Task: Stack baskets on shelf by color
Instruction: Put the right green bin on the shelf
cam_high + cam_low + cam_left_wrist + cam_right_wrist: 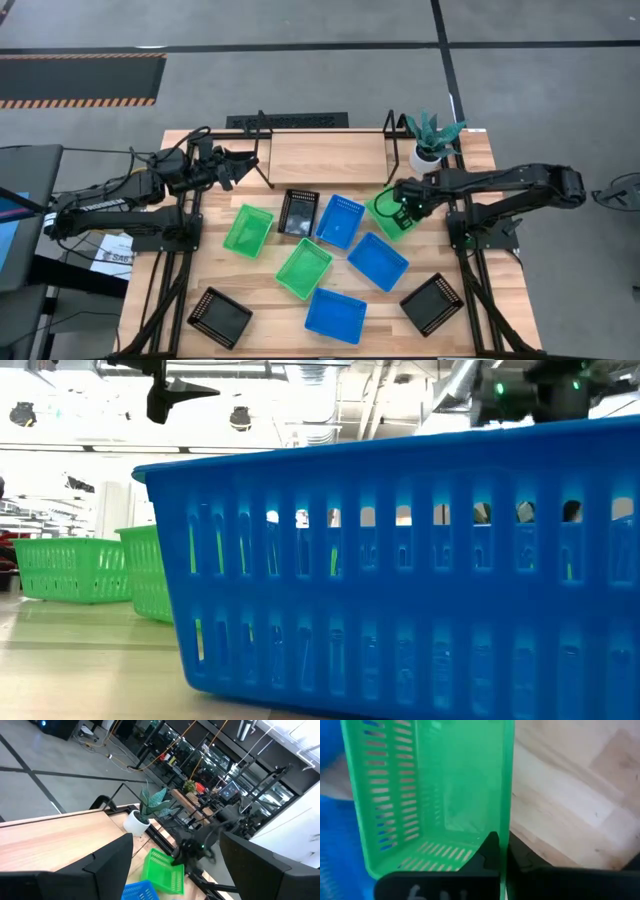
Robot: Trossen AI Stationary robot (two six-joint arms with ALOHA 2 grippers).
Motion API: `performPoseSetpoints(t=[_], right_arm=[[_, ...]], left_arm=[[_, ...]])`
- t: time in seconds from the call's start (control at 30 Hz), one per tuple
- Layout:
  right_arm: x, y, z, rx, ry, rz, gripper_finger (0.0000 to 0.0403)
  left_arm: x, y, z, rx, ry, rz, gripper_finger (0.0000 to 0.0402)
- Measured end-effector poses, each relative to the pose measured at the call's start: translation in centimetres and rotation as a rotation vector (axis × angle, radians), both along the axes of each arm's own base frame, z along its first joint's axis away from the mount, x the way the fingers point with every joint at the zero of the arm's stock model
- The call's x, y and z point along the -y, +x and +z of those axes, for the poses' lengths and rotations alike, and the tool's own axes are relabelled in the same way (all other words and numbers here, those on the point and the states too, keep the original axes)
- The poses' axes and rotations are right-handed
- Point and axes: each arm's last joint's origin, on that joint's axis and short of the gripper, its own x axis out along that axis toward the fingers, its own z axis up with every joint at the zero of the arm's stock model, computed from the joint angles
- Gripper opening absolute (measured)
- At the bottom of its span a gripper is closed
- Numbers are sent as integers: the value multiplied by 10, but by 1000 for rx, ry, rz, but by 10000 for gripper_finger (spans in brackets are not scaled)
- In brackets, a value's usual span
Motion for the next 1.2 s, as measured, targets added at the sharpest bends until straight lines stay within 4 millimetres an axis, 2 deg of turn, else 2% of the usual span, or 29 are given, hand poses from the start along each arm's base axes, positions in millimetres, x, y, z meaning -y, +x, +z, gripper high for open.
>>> performPoseSetpoints(t=[0.17, 0.33, 0.43, 0.57, 0.83, 1.07, 1.2], right_arm=[[1, 11, 42, 146, -3, -41, 23], [0, 28, 80, 342, -25, -74, 9], [3, 44, 96, 489, -57, -146, 9], [13, 70, 107, 638, -107, -188, 19], [50, 124, 97, 683, -201, -266, 15], [91, 163, 73, 628, -239, -354, 28], [104, 184, 55, 592, -238, -368, 21]], left_arm=[[0, 0, -1, -4, -2, 0, 286], [0, 0, -1, -1, -11, 1, 286], [0, 0, -1, 6, -28, 1, 286], [0, 0, -1, 14, -48, 1, 286], [0, 0, -2, 8, -65, 2, 286], [-1, 0, -2, 6, -65, 26, 286], [-1, 0, -2, 5, -64, 37, 286]])
